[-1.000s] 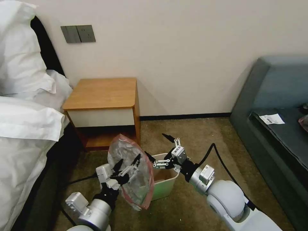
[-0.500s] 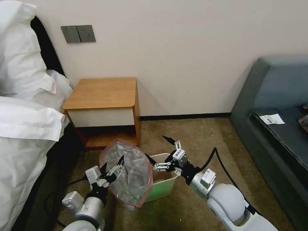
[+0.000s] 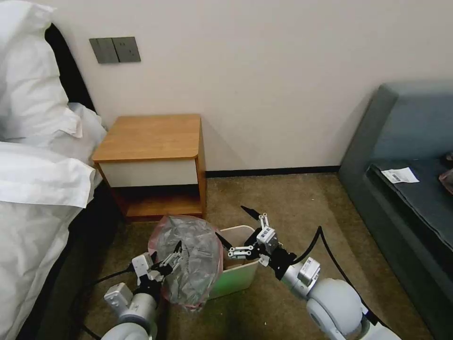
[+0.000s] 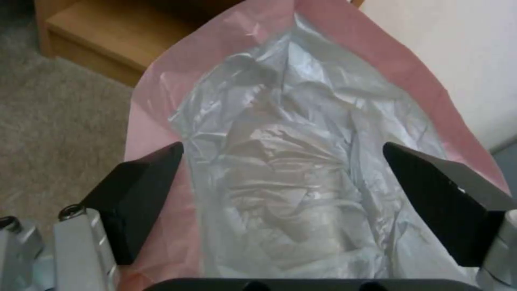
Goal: Pick up the garbage bag from the table and place it over the trash can.
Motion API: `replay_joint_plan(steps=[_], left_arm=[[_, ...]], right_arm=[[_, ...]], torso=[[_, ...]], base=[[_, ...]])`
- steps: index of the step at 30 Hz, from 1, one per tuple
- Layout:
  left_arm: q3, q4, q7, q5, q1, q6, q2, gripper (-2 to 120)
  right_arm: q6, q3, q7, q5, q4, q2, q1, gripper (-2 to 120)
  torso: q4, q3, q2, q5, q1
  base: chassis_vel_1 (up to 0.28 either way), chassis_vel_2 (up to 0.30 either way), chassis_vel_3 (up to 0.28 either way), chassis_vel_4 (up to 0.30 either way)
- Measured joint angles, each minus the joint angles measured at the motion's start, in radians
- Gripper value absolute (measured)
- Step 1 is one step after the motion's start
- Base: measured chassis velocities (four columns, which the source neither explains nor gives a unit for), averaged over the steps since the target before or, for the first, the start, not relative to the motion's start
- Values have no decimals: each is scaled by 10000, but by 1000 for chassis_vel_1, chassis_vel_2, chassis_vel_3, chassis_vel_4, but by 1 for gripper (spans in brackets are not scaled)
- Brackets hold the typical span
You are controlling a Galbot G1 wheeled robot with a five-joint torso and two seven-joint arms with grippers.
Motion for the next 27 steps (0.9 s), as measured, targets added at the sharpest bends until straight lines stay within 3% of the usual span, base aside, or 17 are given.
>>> replay_joint_plan(steps=[5, 9, 15, 27], left_arm=[[-27, -168, -4, -161, 5, 429, 141, 92], [-93, -296, -78, -288, -21, 741, 242, 83], [-284, -302, -115, -519, -69, 1113, 255, 85], [-447, -336, 632, -735, -170, 2124, 325, 87]], right_arm=[[158, 171, -32, -40, 9, 208, -204, 100], [459, 303, -139, -126, -114, 494, -432, 100], [746, 414, -237, -200, -265, 677, -617, 100], [831, 253, -303, -357, -368, 848, -503, 100]], torso=[[0, 0, 0, 0, 0], [-1, 0, 0, 0, 0], [-1, 0, 0, 0, 0], [0, 0, 0, 0, 0]], base=[[0, 0, 0, 0], [0, 0, 0, 0], [0, 0, 0, 0], [0, 0, 0, 0]])
